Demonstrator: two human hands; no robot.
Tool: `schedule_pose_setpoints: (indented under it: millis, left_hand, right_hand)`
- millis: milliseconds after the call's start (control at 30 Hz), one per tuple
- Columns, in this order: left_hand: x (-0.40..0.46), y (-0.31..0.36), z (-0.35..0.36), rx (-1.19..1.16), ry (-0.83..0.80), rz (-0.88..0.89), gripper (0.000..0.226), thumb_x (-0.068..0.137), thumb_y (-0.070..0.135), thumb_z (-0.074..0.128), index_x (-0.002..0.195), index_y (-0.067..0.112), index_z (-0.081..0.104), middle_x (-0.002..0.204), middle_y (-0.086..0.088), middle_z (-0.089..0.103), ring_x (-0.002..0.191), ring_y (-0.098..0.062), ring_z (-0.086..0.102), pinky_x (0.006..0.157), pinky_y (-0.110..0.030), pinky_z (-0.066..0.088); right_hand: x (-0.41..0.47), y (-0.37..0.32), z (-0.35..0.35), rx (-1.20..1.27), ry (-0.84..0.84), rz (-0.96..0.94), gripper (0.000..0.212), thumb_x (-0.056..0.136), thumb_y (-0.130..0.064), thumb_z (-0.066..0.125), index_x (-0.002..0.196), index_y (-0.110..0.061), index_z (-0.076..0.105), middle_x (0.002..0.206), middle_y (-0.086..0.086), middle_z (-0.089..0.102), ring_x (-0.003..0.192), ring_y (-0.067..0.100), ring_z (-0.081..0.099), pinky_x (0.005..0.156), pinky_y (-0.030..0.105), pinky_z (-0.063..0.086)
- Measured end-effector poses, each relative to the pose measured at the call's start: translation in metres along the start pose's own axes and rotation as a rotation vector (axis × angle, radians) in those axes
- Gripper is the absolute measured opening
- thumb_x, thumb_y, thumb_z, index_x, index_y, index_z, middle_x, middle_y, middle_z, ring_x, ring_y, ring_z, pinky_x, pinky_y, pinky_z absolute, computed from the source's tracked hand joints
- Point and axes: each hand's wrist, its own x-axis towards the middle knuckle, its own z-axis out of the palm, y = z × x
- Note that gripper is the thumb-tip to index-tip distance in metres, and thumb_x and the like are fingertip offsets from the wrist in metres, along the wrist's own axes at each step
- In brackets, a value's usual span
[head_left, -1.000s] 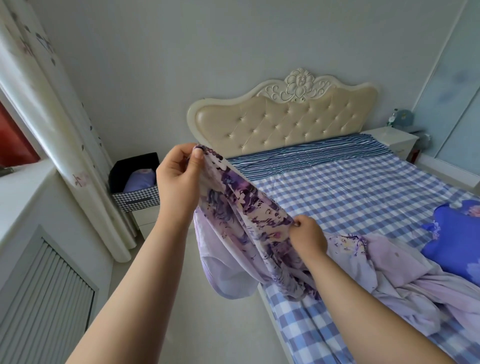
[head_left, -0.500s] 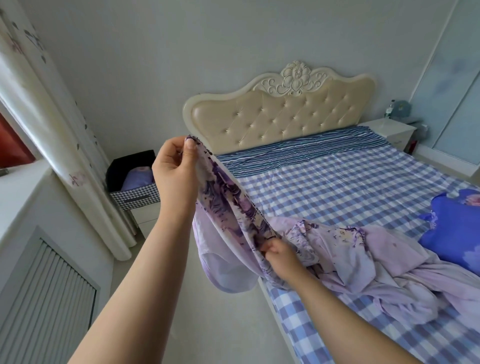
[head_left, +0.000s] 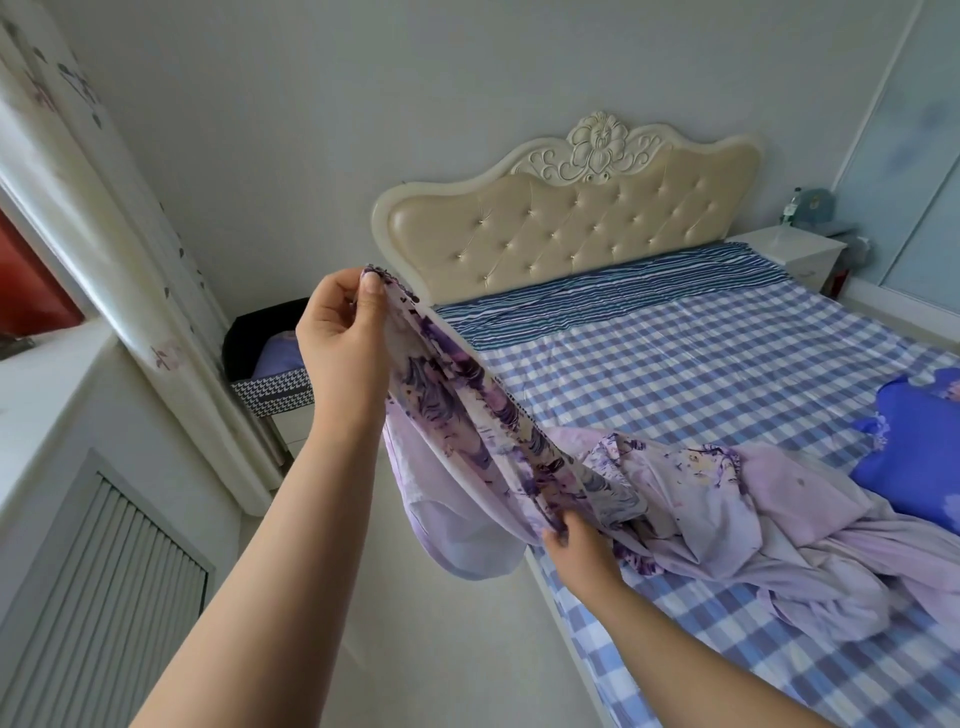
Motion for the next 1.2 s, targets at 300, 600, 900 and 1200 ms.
schedule_pose_setpoints:
  millis: [300,600,900,1200]
  left_hand:
    - [0.002,-0.003,-0.003,0.016,0.090,-0.033,0.019,0.095,0.014,0.054,0.079,0.021,0.059,0.071,0.010,0.055,0.065,0.002,0.047,0.067,-0.014,0.040]
    - [0.006,-0.007,-0.011,0.017,0.178,-0.047,0.017,0.095,0.015,0.054,0.080,0.020,0.059,0.074,0.009,0.056,0.069,0.000,0.049,0.070,-0.016,0.042]
    - [0.004,-0.005,-0.007,0.008,0.187,-0.047,0.018,0.095,0.015,0.054,0.079,0.021,0.059,0.074,0.009,0.056,0.068,0.000,0.049,0.070,-0.016,0.042]
    - [-0.002,0.001,-0.002,-0.014,0.170,-0.050,0.017,0.096,0.016,0.053,0.080,0.019,0.058,0.073,0.009,0.053,0.066,0.000,0.047,0.068,-0.014,0.040]
  right_hand:
    - [0.008,0.032,-0.018,0.161,0.124,0.098,0.029,0.085,-0.028,0.066,0.071,-0.010,0.048,0.074,0.009,0.059,0.071,0.028,0.056,0.061,0.034,0.042]
    - [-0.003,0.046,-0.028,0.150,0.055,-0.060,0.026,0.093,-0.029,0.059,0.068,-0.028,0.049,0.060,-0.011,0.056,0.060,0.006,0.054,0.055,0.024,0.037]
    - [0.004,0.035,-0.020,0.110,0.107,-0.002,0.015,0.097,-0.016,0.050,0.083,-0.013,0.048,0.071,-0.001,0.053,0.069,0.022,0.050,0.053,0.017,0.032]
    - [0.027,0.033,-0.018,0.019,0.238,0.016,0.018,0.092,-0.007,0.056,0.093,0.005,0.069,0.132,0.006,0.050,0.099,0.028,0.060,0.075,0.028,0.041]
